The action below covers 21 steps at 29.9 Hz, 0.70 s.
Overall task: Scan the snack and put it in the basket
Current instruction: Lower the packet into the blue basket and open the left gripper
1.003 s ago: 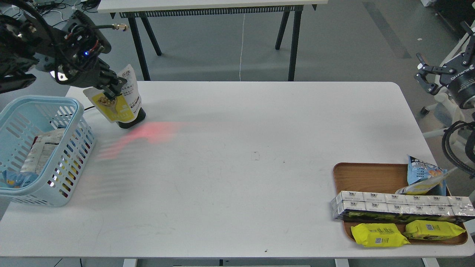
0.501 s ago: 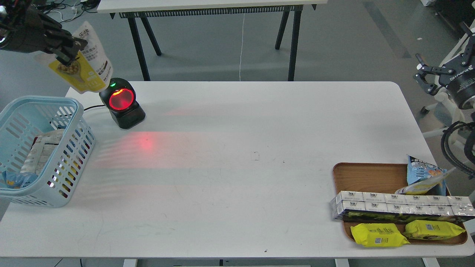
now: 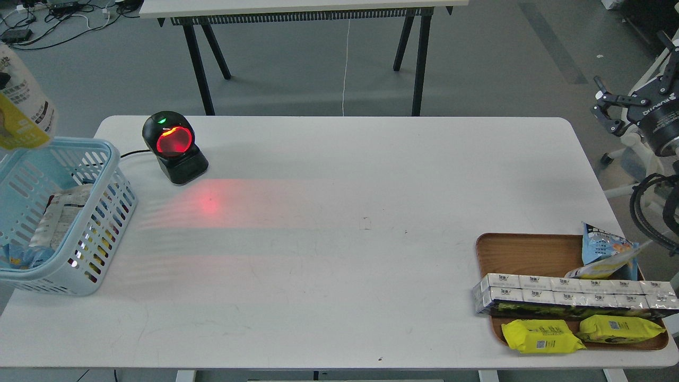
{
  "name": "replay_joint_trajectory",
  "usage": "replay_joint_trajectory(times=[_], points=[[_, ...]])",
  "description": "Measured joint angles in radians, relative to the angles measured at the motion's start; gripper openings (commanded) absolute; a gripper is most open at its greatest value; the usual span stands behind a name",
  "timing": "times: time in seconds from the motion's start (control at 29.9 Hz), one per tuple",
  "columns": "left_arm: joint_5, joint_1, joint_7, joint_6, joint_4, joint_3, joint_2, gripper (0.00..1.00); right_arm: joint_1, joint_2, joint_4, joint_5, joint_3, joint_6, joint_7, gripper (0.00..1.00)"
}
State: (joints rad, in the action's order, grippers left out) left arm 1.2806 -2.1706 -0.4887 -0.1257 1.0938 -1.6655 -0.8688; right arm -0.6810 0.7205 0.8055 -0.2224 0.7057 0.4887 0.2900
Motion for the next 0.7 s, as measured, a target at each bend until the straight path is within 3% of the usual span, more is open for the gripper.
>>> replay_joint_trajectory(times=[0.33, 0.57, 0.7], points=[[0.049, 0.026, 0.0, 0.001, 0.089, 0.048, -0.044, 0.0, 0.0, -0.004, 0.0, 0.0, 0.0, 0.0, 0.0, 1.0], [0.048, 0.195, 0.0, 0.01, 0.087, 0.177, -0.026, 0.02, 0.001, 0.001, -0.001, 0.0, 0.002, 0.0, 0.0, 1.0], [0.048, 0.259, 0.0, 0.014, 0.075, 0.23, -0.02, 0.1, 0.003, 0.003, -0.001, 0.0, 0.001, 0.0, 0.0, 1.0]])
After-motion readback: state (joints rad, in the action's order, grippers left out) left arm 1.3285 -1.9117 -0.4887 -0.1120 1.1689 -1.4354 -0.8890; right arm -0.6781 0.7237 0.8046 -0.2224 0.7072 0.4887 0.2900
